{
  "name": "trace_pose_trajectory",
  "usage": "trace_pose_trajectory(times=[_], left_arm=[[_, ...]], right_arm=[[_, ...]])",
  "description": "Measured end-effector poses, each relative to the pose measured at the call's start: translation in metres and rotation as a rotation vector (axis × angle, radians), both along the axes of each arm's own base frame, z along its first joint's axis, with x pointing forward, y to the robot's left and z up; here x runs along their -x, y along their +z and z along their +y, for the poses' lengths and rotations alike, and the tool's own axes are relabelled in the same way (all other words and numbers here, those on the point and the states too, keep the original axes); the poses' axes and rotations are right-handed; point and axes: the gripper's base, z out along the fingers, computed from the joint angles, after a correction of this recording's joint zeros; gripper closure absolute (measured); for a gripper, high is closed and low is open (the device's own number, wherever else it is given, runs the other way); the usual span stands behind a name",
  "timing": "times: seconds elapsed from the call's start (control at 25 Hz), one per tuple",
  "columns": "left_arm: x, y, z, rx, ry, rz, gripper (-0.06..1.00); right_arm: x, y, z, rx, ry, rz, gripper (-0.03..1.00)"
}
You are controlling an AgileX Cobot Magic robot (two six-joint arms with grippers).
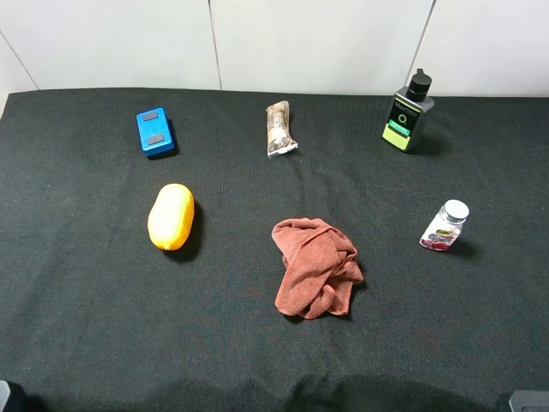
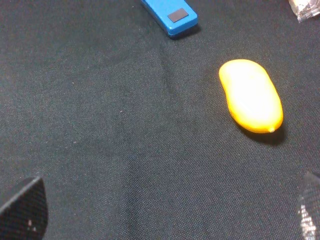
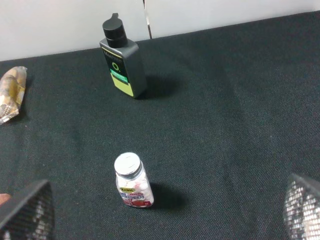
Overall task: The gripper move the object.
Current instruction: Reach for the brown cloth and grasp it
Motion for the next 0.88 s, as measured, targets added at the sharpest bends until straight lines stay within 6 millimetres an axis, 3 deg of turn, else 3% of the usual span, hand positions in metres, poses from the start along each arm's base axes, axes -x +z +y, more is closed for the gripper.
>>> trace_pose_trajectory(times=[0.88], left_arm=[[0.0, 0.0, 0.0, 0.0, 0.0, 0.0, -0.05]], right_arm=[[-0.0001, 0.0003, 0.001, -0.009, 0.008, -0.003, 0.27]])
